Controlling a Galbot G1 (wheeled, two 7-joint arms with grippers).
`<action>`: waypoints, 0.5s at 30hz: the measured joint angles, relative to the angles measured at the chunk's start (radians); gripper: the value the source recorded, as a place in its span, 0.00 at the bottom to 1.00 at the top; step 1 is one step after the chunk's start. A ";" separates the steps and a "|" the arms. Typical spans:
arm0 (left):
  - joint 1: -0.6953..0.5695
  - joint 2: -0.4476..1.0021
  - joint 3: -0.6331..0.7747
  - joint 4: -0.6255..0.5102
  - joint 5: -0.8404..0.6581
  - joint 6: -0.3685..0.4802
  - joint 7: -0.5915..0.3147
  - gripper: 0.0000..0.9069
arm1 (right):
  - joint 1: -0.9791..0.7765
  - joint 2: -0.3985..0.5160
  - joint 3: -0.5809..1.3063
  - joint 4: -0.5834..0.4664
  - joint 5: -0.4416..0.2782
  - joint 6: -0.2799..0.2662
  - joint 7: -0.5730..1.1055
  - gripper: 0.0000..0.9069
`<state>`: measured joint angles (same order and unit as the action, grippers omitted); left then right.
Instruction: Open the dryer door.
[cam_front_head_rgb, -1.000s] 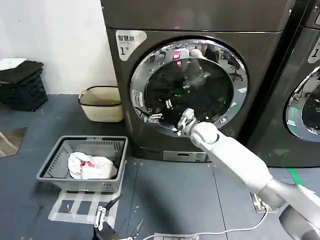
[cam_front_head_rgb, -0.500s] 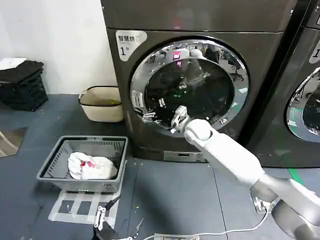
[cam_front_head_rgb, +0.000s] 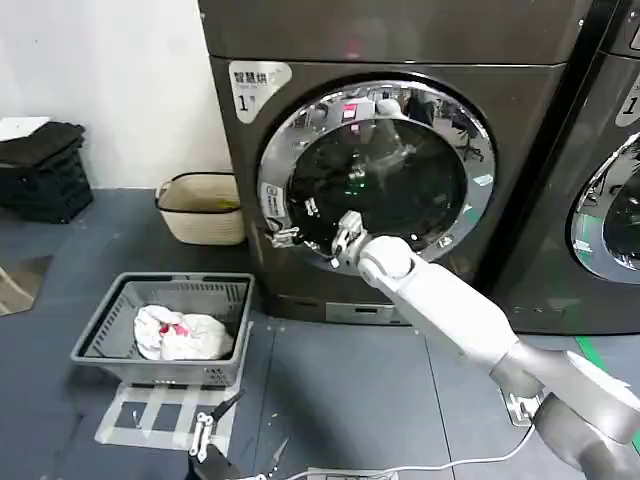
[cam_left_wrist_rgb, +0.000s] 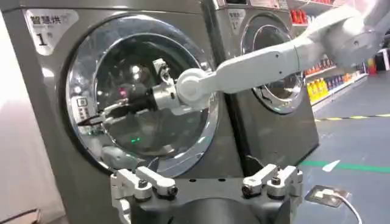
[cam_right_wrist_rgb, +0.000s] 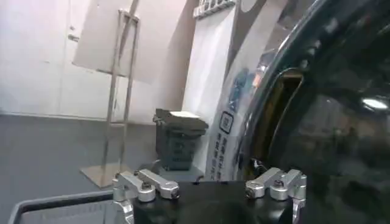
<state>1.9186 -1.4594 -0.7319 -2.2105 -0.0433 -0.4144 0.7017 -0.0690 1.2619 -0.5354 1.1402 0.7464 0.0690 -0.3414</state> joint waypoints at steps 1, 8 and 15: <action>0.000 0.000 0.000 0.000 0.000 0.000 0.000 1.00 | 0.002 0.002 -0.001 -0.003 0.001 0.002 -0.004 1.00; 0.000 0.001 0.000 0.001 -0.001 -0.001 0.000 1.00 | 0.009 0.008 -0.007 -0.011 0.007 0.011 -0.023 1.00; -0.001 0.001 0.000 0.004 -0.001 -0.002 0.000 1.00 | 0.009 -0.011 -0.015 0.006 0.036 0.027 -0.095 1.00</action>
<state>1.9171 -1.4585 -0.7319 -2.2066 -0.0443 -0.4165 0.7015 -0.0603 1.2512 -0.5503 1.1464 0.7826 0.0958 -0.4362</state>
